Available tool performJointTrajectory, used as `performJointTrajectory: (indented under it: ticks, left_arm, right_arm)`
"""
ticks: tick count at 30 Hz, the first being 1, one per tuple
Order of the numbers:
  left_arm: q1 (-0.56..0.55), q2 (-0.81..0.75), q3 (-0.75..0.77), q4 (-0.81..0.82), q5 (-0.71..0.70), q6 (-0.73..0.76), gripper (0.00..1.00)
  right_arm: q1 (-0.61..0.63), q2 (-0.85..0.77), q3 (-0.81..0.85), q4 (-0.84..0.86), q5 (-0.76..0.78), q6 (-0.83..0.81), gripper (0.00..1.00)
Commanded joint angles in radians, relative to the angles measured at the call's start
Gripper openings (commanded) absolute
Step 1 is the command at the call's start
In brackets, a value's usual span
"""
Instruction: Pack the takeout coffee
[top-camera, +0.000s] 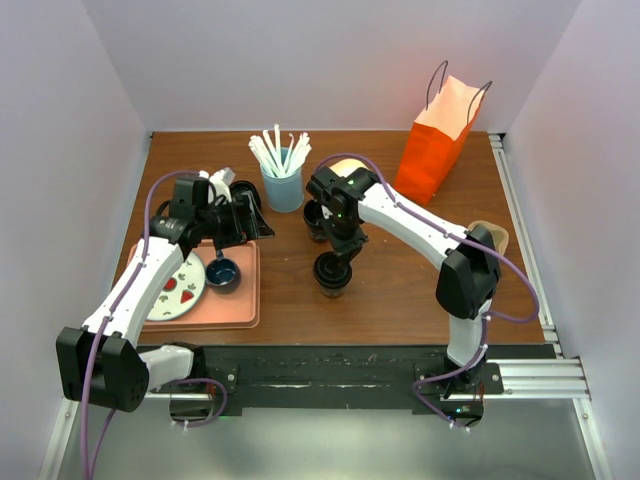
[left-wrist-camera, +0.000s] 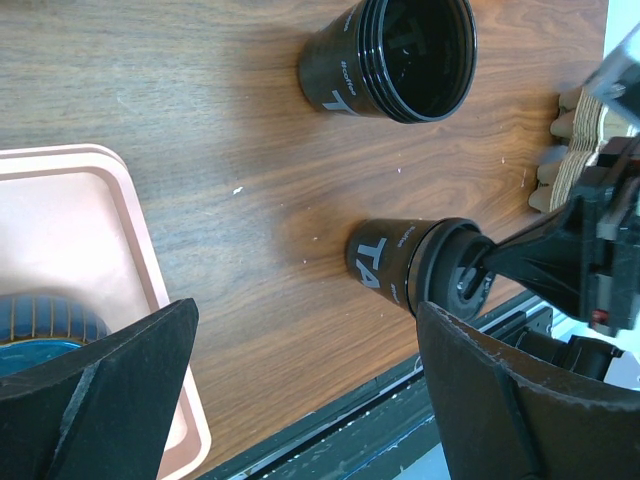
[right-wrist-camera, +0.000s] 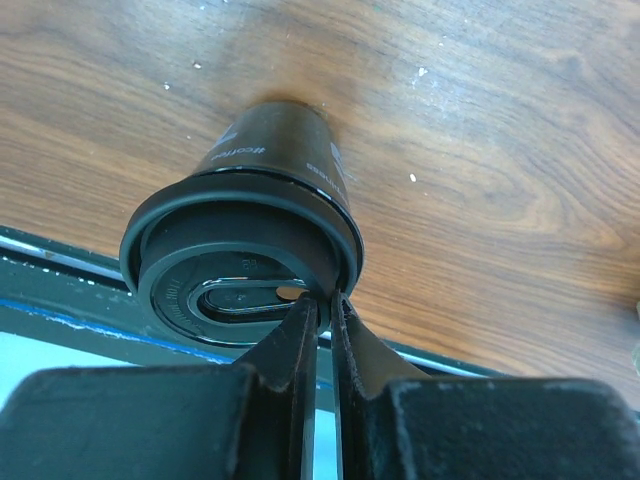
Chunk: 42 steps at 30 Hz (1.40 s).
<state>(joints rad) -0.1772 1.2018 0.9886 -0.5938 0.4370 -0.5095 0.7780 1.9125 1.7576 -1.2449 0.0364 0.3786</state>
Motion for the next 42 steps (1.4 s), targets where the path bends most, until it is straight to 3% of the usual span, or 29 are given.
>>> performJointTrajectory:
  ticks: [1,11,42]
  left_arm:
    - [0.001,-0.01,0.027,0.006,0.008,0.029,0.96]
    - [0.001,-0.001,0.032,0.008,0.009,0.029,0.96]
    - [0.001,0.008,0.035,0.008,0.016,0.023,0.96]
  right_arm:
    - [0.001,0.008,0.088,-0.071,0.033,0.013,0.08]
    - [0.0,0.022,0.076,-0.096,0.046,-0.007,0.07]
    - [0.003,0.046,0.034,-0.044,-0.016,-0.015,0.19]
